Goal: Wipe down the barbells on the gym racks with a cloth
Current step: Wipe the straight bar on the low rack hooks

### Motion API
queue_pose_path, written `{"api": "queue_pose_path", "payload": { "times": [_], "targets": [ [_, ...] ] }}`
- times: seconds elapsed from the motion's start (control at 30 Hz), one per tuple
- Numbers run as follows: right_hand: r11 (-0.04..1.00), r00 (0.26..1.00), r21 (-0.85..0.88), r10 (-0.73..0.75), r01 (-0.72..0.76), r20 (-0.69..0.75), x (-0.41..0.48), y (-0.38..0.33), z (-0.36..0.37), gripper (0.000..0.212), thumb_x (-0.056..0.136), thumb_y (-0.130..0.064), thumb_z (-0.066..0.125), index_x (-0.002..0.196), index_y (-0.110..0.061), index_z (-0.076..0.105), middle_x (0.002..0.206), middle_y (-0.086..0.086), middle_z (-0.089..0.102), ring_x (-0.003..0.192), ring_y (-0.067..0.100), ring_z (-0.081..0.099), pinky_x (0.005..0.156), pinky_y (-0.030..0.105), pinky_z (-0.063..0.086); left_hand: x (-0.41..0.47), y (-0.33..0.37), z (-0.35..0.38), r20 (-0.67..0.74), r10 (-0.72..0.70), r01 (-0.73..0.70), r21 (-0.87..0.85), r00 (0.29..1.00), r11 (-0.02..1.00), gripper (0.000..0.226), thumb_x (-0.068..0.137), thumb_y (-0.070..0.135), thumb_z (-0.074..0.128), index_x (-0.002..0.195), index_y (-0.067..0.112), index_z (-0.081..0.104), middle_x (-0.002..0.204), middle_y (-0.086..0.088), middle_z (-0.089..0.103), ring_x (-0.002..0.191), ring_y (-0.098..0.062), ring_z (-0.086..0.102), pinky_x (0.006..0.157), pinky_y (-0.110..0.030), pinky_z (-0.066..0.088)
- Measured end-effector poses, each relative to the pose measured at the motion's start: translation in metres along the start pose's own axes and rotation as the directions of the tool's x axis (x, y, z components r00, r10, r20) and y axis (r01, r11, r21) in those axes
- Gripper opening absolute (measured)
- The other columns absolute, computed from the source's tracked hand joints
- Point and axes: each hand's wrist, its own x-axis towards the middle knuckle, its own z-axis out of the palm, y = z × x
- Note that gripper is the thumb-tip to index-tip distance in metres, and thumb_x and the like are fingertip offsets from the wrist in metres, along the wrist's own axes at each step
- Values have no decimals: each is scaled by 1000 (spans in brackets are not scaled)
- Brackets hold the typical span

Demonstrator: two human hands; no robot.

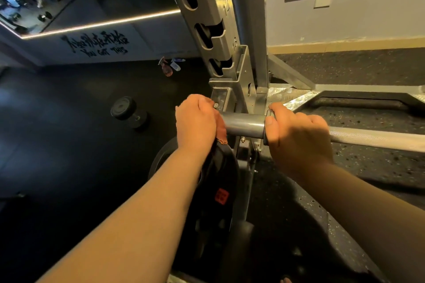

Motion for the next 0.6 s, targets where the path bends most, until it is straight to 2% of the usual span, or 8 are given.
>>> {"api": "queue_pose_path", "payload": {
  "times": [0.07,0.1,0.2,0.23,0.33,0.43,0.5,0.6],
  "targets": [
    [1000,1000,2,-2,2,-9,-1,1,1,31,109,-18,33,104,-1,58,110,21,65,59,22,44,56,34,35,-9,21,16,-68,12,6,265,998,964,28,98,25,43,78,27,63,75,3,64,81,-17,62,102,-43,44],
    [1000,1000,8,-1,1,-6,-2,0,0,31,108,-18,32,104,-2,58,111,21,66,59,23,46,57,34,35,-19,31,25,-61,93,-69,320,994,945,29,96,24,42,75,24,62,73,3,62,79,-18,59,100,-45,43],
    [999,1000,50,6,-5,-5,-1,-1,-2,41,108,-21,23,103,-4,61,111,20,66,62,28,54,59,36,37,-46,41,33,116,435,-448,143,893,882,22,94,27,46,81,21,63,79,4,61,80,-17,56,87,-41,43],
    [998,1000,57,13,-13,-4,0,0,-2,45,108,-22,19,104,-5,61,111,20,66,63,29,54,59,36,36,-44,36,28,174,489,-506,69,855,860,20,96,28,47,87,23,64,81,6,63,81,-14,58,85,-39,45],
    [999,1000,42,14,-13,-17,0,0,1,37,109,-19,26,105,-4,59,110,18,65,61,26,50,58,36,38,-19,9,4,237,350,-371,48,906,927,22,100,38,43,98,32,64,83,8,66,86,-10,65,86,-37,52],
    [998,996,60,1,5,-93,0,0,6,25,107,-14,38,100,-2,60,107,19,65,58,23,46,56,36,42,0,5,-10,83,51,-53,13,995,999,19,99,31,45,101,26,63,99,6,66,94,-9,62,77,-28,49],
    [998,989,59,-3,12,-145,0,1,8,27,108,-13,39,100,-1,62,104,20,65,57,22,45,54,36,41,5,15,-6,16,-129,128,82,991,988,17,102,29,45,102,23,61,97,3,63,90,-13,60,67,-26,44],
    [999,976,41,-13,22,-215,-1,2,9,29,107,-13,40,97,0,64,98,20,67,53,21,42,52,33,39,1,30,6,-8,-68,67,298,998,952,20,103,32,42,97,23,60,86,3,61,85,-17,60,73,-36,52]
  ]
}}
